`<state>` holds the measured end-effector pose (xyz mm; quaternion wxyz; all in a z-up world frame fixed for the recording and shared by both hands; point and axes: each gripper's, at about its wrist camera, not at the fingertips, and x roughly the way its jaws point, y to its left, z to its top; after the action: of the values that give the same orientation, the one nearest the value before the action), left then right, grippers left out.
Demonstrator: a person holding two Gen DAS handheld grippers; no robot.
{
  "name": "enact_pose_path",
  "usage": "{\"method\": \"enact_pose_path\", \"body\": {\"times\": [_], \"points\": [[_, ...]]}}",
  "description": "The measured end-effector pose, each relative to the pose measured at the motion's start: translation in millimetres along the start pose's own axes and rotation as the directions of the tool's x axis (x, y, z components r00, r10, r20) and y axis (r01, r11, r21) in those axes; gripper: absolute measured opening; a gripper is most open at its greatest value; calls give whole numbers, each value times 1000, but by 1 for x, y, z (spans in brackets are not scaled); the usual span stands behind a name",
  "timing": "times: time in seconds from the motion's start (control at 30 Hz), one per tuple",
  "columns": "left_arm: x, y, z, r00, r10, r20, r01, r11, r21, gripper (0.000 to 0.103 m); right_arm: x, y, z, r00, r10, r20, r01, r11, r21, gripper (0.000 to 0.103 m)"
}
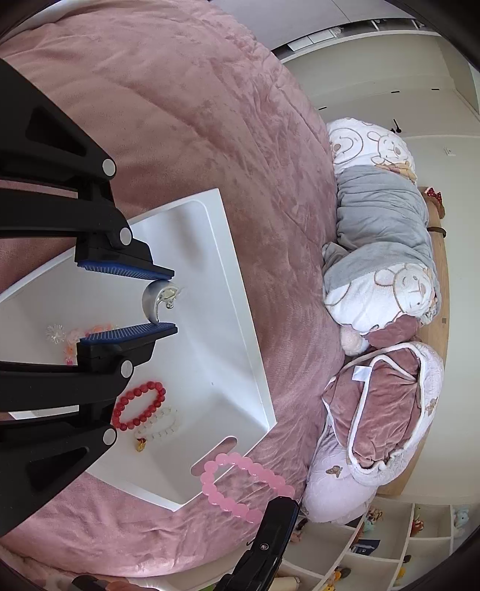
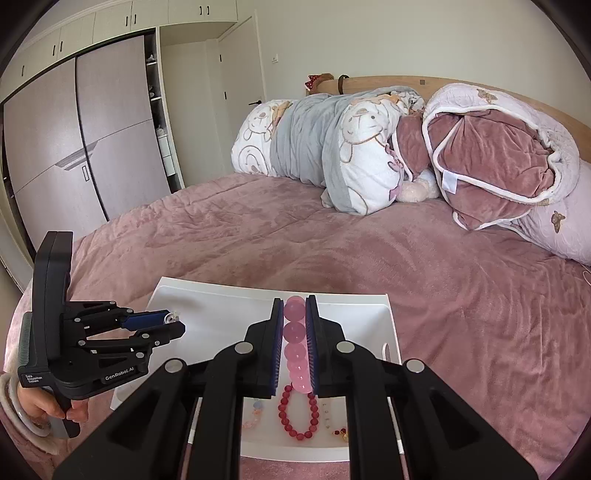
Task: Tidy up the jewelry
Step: 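Carry the pink bracelet and silver heart pendant over the white bin, then open both tools to drop the bracelet and pendant into the bin, then withdraw both tools from the bin toward the remaining charms on the bed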
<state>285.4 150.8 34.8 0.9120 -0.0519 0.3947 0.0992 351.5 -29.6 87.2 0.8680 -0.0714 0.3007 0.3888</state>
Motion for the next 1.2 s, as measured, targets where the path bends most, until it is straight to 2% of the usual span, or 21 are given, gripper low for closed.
{"method": "enact_pose_path", "body": {"times": [0.43, 0.47, 0.5, 0.6, 0.63, 0.67, 0.73, 0.9, 0.97, 1.2], "points": [[3, -7, -9, 1000, -7, -1, 7, 999, 40, 29, 40, 20, -22, 997, 4, -83, -3, 1000, 14, 13], [3, -9, -10, 1000, -6, 0, 6, 999, 43, 33, 40, 20, -23, 997, 2, -81, -1, 1000, 17, 14], [2, -10, -11, 1000, 3, 3, -3, 999, 46, 43, 39, 20, -24, 997, -4, -77, 5, 1000, 19, 14], [-4, -13, -13, 1000, 15, 25, -16, 998, 57, 53, 37, 17, -24, 997, -15, -81, 18, 999, 30, 14], [-6, -15, -13, 1000, 17, 26, -18, 998, 65, 54, 36, 16, -24, 996, -21, -84, 23, 999, 28, 23], [-8, -17, -14, 999, 24, 31, -27, 997, 75, 57, 33, 16, -24, 996, -35, -81, 37, 999, 23, 46], [-13, -21, -15, 998, 33, 47, -38, 995, 97, 58, 24, 17, -25, 997, -66, -45, 66, 998, 3, 69], [-30, -28, -17, 997, 21, 77, -28, 995, 96, 68, 3, 18, -23, 995, -96, -2, 96, 995, -27, 70], [-39, -31, -18, 996, 11, 89, -19, 996, 90, 70, -9, 19, -22, 994, -103, 21, 104, 994, -35, 79], [-74, -41, -21, 991, -23, 134, 12, 996, 88, 85, -50, 20, -22, 992, -104, 78, 107, 993, -41, 84]]}}
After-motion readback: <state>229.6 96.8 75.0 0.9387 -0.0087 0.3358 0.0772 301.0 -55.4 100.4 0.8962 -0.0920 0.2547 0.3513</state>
